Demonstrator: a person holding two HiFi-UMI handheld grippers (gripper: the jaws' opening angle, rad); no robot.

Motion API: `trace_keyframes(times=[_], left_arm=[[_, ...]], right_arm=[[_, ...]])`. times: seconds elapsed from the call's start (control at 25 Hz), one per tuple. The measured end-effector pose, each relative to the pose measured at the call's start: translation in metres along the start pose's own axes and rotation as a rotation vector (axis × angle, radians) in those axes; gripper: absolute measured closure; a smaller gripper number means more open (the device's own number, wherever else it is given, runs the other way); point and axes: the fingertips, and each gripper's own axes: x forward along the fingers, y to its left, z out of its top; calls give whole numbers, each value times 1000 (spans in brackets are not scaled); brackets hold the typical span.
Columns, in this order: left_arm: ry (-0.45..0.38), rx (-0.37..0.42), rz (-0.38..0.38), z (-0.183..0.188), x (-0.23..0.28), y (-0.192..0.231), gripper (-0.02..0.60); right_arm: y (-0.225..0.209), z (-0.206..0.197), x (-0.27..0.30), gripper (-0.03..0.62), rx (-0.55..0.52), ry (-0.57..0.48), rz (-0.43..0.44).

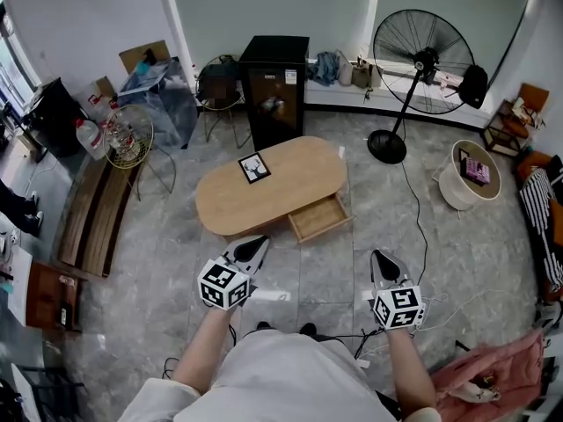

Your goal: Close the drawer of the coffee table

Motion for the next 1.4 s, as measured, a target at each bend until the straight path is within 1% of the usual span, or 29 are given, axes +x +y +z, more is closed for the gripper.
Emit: trace_keyframes(times=[0.44,0.8,1.0,1.16,1.4], left_arm=[[-7,-15,58,-6,21,-25,575],[4,-25,68,-7,34,-23,575],[6,-18,57,-2,48,-4,575],[15,-21,45,0,60,20,575],[32,-36,7,4,85,59,575]], right_arm=[[-41,-16,-6,583,6,18,51],[-50,-19,9,583,11,36,67],[-53,-18,32,583,11,48,59],[-51,-16,54,583,18,62,44],[-48,-10,93,583,21,90,17]])
